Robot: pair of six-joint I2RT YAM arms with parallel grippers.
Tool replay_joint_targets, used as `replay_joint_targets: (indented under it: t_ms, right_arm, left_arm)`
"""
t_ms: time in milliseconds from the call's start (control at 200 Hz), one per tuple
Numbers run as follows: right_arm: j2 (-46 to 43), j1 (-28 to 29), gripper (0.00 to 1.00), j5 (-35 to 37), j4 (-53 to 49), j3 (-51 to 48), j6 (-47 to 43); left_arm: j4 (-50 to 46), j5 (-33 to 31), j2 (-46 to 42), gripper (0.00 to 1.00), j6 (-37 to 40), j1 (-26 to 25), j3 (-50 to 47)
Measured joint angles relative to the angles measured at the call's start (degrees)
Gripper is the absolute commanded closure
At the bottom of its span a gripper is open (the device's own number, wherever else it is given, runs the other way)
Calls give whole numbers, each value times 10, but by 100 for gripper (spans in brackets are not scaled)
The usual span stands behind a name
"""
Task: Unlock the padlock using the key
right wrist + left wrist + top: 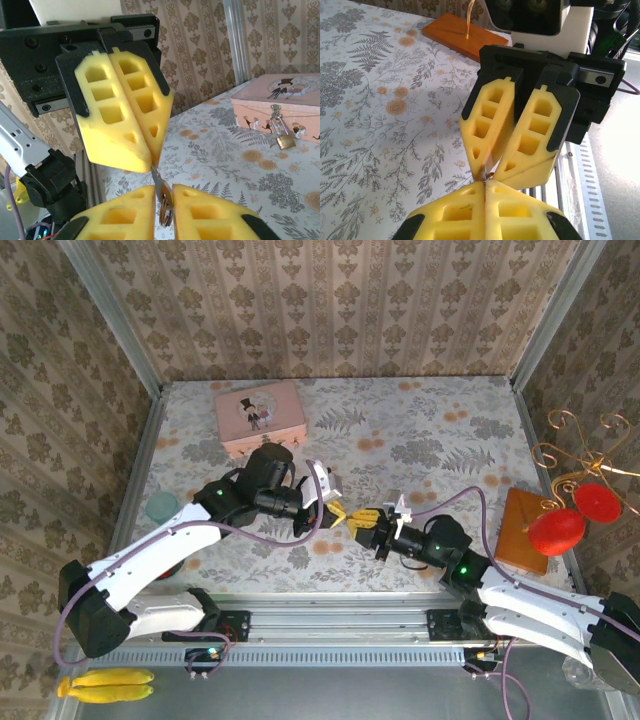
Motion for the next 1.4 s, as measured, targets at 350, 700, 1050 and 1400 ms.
replay_joint_targets:
  t_ms: [350,700,1050,1400]
  right_arm:
    - [2,0,82,-14,-12,9,0]
    - [6,-3,100,-24,-20,13,-2]
    - [-15,-3,100,7,-70,29,-11]
    - [-57,-20,100,73,-126,34,-11]
  left_arm:
    - [-5,4,0,100,4,0,0]
    - [-13,7,0,100,4,0,0]
    - [23,-49,-14,56,-21,14,-3]
    - [91,-173,-65,41,-143,136,-30]
